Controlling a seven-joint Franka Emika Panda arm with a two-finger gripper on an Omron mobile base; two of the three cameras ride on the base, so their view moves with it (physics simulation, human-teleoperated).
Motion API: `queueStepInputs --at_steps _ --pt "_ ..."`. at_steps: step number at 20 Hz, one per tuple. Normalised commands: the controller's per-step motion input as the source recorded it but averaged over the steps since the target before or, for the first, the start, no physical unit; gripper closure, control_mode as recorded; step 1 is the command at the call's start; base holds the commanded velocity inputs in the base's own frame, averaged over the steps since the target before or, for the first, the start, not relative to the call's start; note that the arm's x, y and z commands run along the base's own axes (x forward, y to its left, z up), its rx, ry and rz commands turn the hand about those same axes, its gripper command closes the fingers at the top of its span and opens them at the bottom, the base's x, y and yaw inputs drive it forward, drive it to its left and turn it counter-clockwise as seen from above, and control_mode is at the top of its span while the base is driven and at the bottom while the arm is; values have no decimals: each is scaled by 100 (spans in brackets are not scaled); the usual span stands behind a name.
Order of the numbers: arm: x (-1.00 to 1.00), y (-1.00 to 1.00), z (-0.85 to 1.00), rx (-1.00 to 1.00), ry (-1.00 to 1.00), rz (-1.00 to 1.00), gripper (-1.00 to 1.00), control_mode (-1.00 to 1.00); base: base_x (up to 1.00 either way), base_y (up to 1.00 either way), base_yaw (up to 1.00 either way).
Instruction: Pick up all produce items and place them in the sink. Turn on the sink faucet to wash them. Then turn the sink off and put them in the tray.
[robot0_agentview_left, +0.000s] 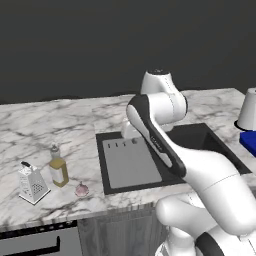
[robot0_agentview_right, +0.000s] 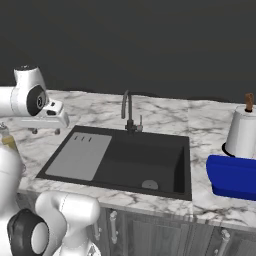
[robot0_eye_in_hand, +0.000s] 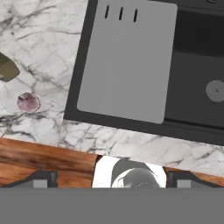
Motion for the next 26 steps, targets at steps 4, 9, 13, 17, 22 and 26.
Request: queueStepInputs --at_steps 4,9,13,17,22,26 --pt "0 55 -38 0 10 2 -100 -100 0 0 0" --pt "0 50 -43 0 11 3 -100 -100 0 0 0" --pt "0 50 -40 0 10 3 -100 -100 0 0 0" --pt "0 51 -37 0 7 3 -100 -100 0 0 0" --pt "0 49 -35 0 5 3 -100 -100 0 0 0" --pt "0 43 -37 0 6 4 -100 -100 0 0 0"
